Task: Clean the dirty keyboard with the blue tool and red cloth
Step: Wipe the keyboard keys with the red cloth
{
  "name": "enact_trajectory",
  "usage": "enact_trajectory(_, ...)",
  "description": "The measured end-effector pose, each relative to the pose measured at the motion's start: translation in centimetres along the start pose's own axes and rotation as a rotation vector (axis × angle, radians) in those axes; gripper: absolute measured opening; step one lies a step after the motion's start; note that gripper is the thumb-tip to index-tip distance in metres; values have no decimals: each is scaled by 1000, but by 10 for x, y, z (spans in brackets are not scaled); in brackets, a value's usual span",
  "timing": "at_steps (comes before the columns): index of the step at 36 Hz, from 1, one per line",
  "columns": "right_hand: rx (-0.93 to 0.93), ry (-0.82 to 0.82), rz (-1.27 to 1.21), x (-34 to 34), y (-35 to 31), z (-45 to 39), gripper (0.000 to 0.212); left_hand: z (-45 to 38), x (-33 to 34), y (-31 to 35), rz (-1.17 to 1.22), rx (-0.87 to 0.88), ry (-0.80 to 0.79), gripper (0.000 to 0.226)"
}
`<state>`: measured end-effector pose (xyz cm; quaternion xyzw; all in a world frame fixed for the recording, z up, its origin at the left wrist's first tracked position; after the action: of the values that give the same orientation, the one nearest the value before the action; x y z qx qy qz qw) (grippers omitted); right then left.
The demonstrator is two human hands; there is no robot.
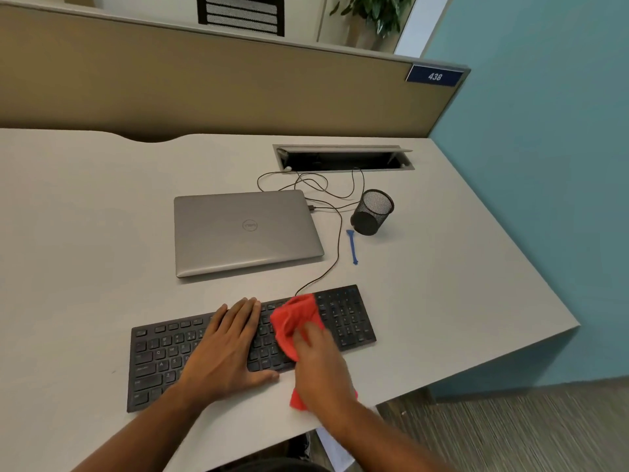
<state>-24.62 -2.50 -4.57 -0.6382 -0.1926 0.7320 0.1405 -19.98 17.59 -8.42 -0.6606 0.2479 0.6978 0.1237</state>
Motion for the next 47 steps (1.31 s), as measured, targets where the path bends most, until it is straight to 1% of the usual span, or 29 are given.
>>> enact_trajectory(2, -93, -42, 71, 2, 9, 14, 59, 0, 0, 0, 5, -1, -2, 132)
enact_trajectory(3, -98, -25, 101, -1, 20, 14, 65, 0, -1, 0, 2, 0, -5, 132)
enact_trajectory(4, -61, -11, 126, -8, 31, 10, 68, 0, -1, 0, -2, 0, -7, 132)
enact_trajectory(5, -13, 24, 149, -18, 41, 5, 68, -1, -1, 0, -7, 1, -8, 132)
enact_trajectory(8, 90, 102, 180, -42, 57, -11, 52, -1, 0, -1, -11, 1, -4, 131)
enact_trajectory(10, 96, 135, 160, -44, 51, -12, 46, -1, 1, -1, -14, 1, -3, 131)
enact_trajectory(13, 140, 145, 56, -33, 28, -5, 42, -1, 0, -1, -5, 0, -6, 131)
enact_trajectory(14, 129, 129, 24, -27, 20, -1, 42, -1, 0, 0, -1, 0, -5, 131)
enact_trajectory(16, 43, 66, 20, -17, 7, 8, 49, 0, 1, 0, 3, 1, 2, 131)
enact_trajectory(18, -32, 20, 53, -17, 11, 11, 54, 0, 1, 0, 3, 0, 7, 131)
enact_trajectory(19, -37, 19, 73, -20, 18, 10, 53, 0, 0, 0, -1, 0, 3, 131)
enact_trajectory(20, -14, 34, 91, -26, 27, 8, 52, -1, 0, 0, -7, 2, -1, 131)
enact_trajectory(23, 150, 109, 119, -38, 57, 8, 43, 0, 0, 0, -17, 4, -6, 130)
enact_trajectory(25, 182, 128, 113, -35, 59, 14, 43, 0, 1, -1, -20, 3, -2, 130)
enact_trajectory(28, 208, 107, -67, -20, 38, 28, 47, 0, 0, -1, -13, -3, -8, 130)
enact_trajectory(29, 173, 78, -92, -14, 31, 32, 46, 1, -1, 0, -11, -5, -9, 131)
enact_trajectory(31, 30, 24, -73, -1, 19, 39, 47, 1, -1, 1, -4, -4, -4, 131)
enact_trajectory(33, -51, -30, -60, 7, 21, 45, 46, 1, -2, 2, 10, -5, 8, 131)
enact_trajectory(35, -79, -4, -28, 5, 32, 45, 39, 0, -2, 1, 8, -5, 5, 131)
enact_trajectory(37, -38, 57, 0, -5, 47, 42, 31, 0, -1, 1, -13, 0, -3, 131)
enact_trajectory(39, 50, 111, -3, -18, 68, 39, 23, 0, 0, -1, -28, 4, -13, 131)
enact_trajectory(43, 237, 276, 12, -36, 97, 40, 26, 0, 0, 0, -31, 2, -13, 130)
enact_trajectory(46, 277, 271, -89, -29, 79, 40, 28, 1, -1, 0, -29, 1, -14, 129)
enact_trajectory(47, 259, 231, -124, -22, 67, 42, 30, 1, -1, 0, -29, 1, -16, 129)
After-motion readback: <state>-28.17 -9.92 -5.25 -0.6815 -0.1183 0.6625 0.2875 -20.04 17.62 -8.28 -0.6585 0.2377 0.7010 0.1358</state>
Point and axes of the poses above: each hand's wrist, its own z-axis away from the middle knuckle, its own x-axis out of the palm, y = z × x, the point moved 1 cm from there along -z, towards the middle knuckle, and after that the axes turned 5 degrees about -z, right-handed, at the moved point
